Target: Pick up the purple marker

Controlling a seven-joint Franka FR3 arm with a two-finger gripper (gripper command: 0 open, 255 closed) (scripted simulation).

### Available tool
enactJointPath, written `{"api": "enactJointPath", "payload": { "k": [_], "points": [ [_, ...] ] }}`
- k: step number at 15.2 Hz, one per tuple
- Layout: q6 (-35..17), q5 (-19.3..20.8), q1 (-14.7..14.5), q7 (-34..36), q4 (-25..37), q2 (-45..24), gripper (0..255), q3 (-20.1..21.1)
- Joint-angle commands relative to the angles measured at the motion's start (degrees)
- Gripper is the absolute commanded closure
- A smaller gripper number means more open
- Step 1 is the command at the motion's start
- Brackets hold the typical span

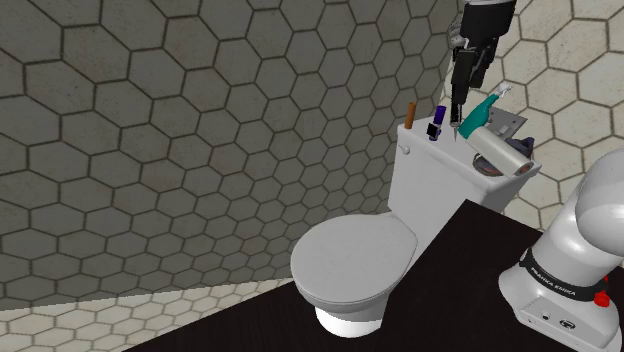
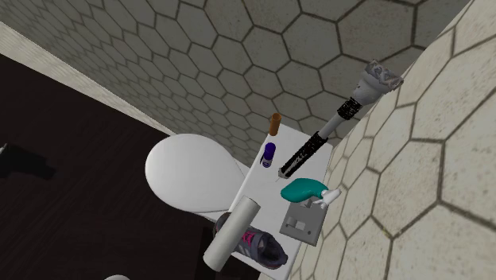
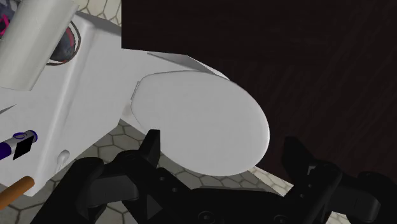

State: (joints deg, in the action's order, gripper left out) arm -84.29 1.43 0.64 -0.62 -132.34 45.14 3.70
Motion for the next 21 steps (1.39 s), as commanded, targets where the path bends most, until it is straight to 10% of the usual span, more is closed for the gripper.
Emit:
{"api": "enactJointPath", "payload": {
  "k": [1, 21],
  "points": [
    [0.00, 0.00, 0.00, 0.00, 0.00, 0.00, 0, 0.00],
    [-24.15, 9.74, 5.52, -25.00, 1.05, -21.48, 0, -23.11]
  ]
}}
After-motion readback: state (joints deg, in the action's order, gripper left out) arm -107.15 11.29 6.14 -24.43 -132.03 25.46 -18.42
